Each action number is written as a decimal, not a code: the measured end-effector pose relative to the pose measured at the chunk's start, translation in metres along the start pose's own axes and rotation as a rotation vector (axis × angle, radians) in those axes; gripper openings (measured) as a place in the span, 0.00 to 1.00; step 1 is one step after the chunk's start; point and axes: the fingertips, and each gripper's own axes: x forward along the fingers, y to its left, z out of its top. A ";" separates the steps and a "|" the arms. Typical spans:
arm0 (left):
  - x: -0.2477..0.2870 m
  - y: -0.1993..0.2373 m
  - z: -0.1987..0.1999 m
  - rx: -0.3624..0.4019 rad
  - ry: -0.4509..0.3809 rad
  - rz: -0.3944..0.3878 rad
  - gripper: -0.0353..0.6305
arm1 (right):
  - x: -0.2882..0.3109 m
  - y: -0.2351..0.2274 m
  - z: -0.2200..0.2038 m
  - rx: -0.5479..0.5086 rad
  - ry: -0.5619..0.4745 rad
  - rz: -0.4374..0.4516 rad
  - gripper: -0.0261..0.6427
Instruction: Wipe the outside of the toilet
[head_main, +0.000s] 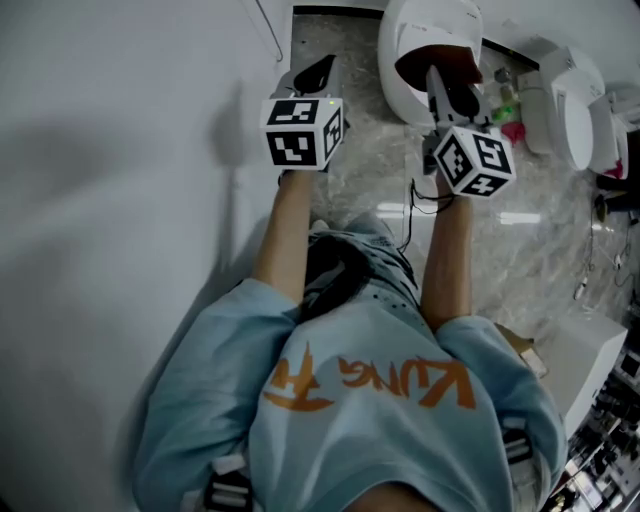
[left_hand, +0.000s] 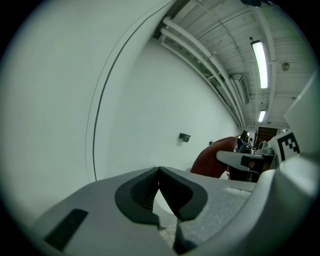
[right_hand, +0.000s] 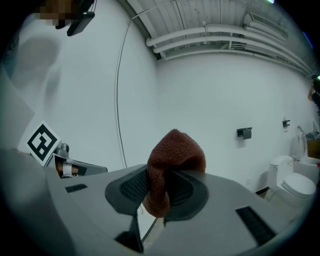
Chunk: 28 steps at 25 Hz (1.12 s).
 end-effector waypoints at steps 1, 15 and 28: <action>0.003 0.003 -0.002 -0.007 0.004 0.005 0.04 | 0.002 -0.003 -0.002 -0.001 0.008 -0.010 0.16; 0.090 0.002 -0.039 -0.060 0.087 0.034 0.04 | 0.035 -0.106 -0.037 0.053 0.062 -0.122 0.16; 0.279 -0.009 -0.026 -0.119 0.138 0.069 0.04 | 0.170 -0.265 -0.054 0.077 0.142 -0.109 0.16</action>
